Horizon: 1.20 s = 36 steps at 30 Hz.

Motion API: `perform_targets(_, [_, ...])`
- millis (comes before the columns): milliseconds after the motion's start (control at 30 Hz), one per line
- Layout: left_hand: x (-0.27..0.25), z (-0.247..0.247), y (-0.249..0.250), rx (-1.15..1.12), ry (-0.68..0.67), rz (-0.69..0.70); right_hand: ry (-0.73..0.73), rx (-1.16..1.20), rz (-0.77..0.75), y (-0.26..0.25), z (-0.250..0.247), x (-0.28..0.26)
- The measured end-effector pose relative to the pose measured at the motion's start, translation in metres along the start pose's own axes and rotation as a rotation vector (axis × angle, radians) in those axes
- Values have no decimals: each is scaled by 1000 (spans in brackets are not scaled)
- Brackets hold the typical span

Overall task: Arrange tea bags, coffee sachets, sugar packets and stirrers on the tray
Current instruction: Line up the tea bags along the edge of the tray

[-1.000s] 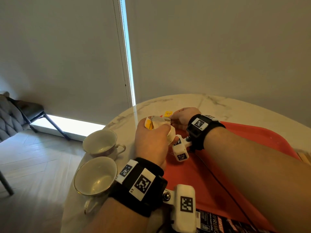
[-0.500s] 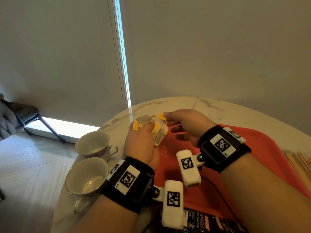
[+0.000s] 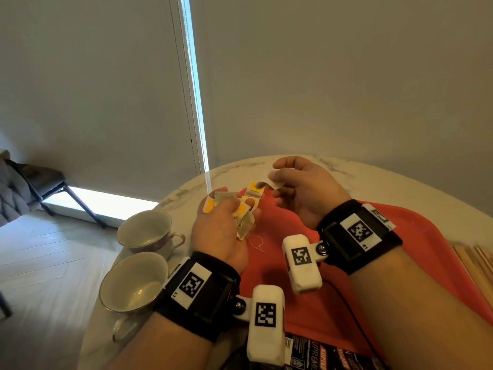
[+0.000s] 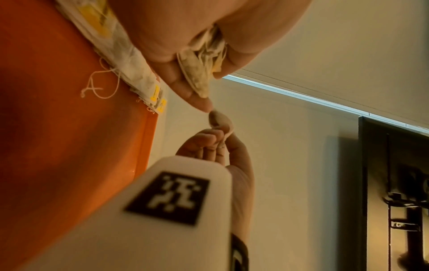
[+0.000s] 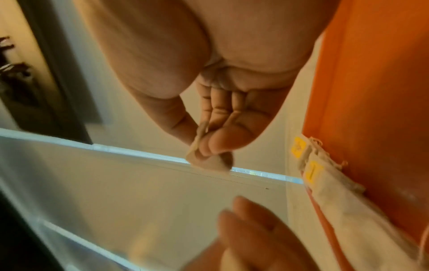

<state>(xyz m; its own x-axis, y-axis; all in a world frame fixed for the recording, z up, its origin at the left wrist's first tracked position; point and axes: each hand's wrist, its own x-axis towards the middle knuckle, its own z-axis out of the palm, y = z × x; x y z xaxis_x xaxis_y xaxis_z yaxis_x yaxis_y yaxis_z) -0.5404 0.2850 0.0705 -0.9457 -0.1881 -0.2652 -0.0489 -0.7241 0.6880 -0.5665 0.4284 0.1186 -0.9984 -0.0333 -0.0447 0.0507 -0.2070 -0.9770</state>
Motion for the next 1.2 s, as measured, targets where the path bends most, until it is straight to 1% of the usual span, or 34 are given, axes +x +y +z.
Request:
perform_targets(100, [-2,0,1,51,-46,45,-52,-56,17,-2,5,-2])
perform_targets(233, [-5,1,2,147,-90,104,-217,71,150,-6,6,-5])
perform_targets(300, [-7,1,2,179,-113,100,-270,61,155,-6,5,-6])
perform_targets(333, [-7,1,1,192,-115,93,-271,30,138,-6,5,-6])
perform_targets(400, [-7,2,0,209,-103,80,-231,-52,104,-4,6,-4])
perform_targets(467, [-8,3,-1,225,-90,68,-150,-110,80,-1,5,-1])
perform_targets(567, [-10,4,-2,258,-92,76,-90,-81,39,1,4,4])
perform_targets(633, [-10,4,-1,273,-74,89,-88,-71,30,3,4,4])
perform_targets(767, [-11,4,3,274,-37,102,-148,-103,48,7,5,3])
perform_targets(800, [-11,5,4,269,-32,107,-143,-101,39,8,6,3])
perform_targets(867, [-12,6,5,242,-16,104,-89,-68,27,9,7,4])
perform_targets(1000, [-9,6,5,134,61,61,135,95,84,15,-4,16])
perform_targets(1067, [-7,5,5,89,91,38,213,88,111,23,-11,27])
perform_targets(1133, [-5,5,5,73,98,29,232,31,141,32,-13,37])
perform_targets(1200, [-5,5,6,78,92,36,217,-36,173,40,-10,44])
